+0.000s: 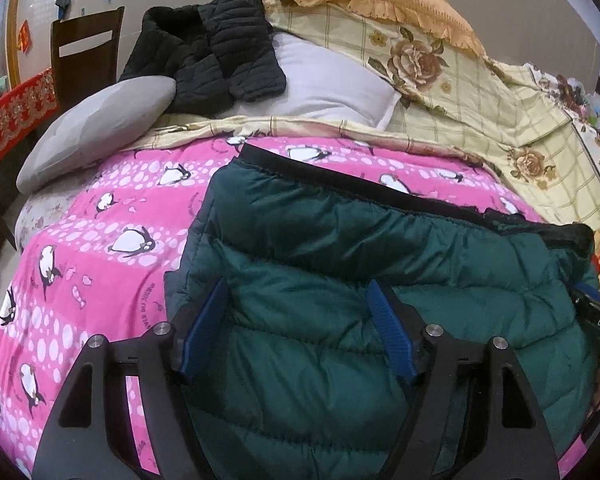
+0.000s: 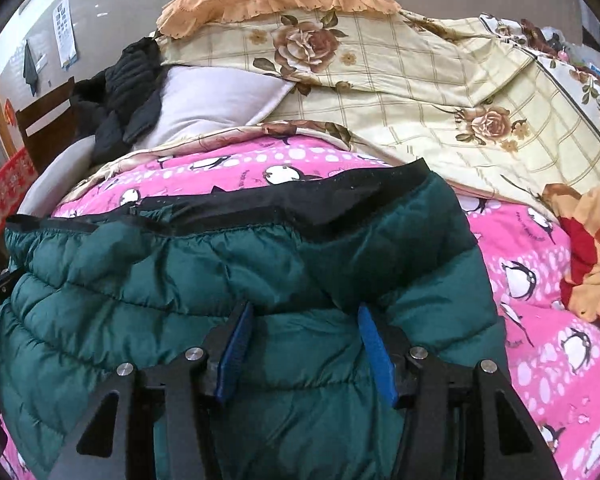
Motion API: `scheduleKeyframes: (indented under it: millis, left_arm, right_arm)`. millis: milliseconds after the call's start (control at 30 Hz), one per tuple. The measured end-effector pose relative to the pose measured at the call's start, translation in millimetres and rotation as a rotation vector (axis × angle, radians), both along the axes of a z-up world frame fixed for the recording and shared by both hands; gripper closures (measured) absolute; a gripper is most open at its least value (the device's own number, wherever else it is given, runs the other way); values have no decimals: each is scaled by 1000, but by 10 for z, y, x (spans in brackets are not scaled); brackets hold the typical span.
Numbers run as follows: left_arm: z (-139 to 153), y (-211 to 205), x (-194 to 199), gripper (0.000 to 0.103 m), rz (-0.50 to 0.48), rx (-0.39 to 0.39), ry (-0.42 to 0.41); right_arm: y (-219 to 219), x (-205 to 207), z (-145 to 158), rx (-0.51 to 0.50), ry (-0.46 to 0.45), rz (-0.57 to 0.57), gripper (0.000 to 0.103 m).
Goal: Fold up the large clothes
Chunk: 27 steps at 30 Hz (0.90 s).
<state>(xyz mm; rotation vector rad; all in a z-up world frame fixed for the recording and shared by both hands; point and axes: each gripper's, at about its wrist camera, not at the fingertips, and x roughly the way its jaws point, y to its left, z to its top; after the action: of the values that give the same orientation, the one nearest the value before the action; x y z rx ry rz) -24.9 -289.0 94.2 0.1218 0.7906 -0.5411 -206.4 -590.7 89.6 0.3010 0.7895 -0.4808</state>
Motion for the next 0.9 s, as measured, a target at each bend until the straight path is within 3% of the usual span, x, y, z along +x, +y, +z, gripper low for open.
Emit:
scheduleKeyframes:
  millis: [167,267,433,633,900]
  left_arm:
    - [-17,-16,-25,29,4,19,-8]
    - [-14,37,-46,29,0,8,-11]
    - [23,113,-58,29,0,-16,10]
    - [80,191,-156,29,0,-24,13]
    - [57,254,-207,29,-3,-16,13]
  right_arm:
    - [52,-9,44,-7,22,-11,50]
    - [151,-193,219,0,-63,-9,50]
    - [227,-516,363,79,-122,-1,37]
    - [478,-674,397,-25,-41,60,37]
    - [167,-608,108,48,11,-37,32]
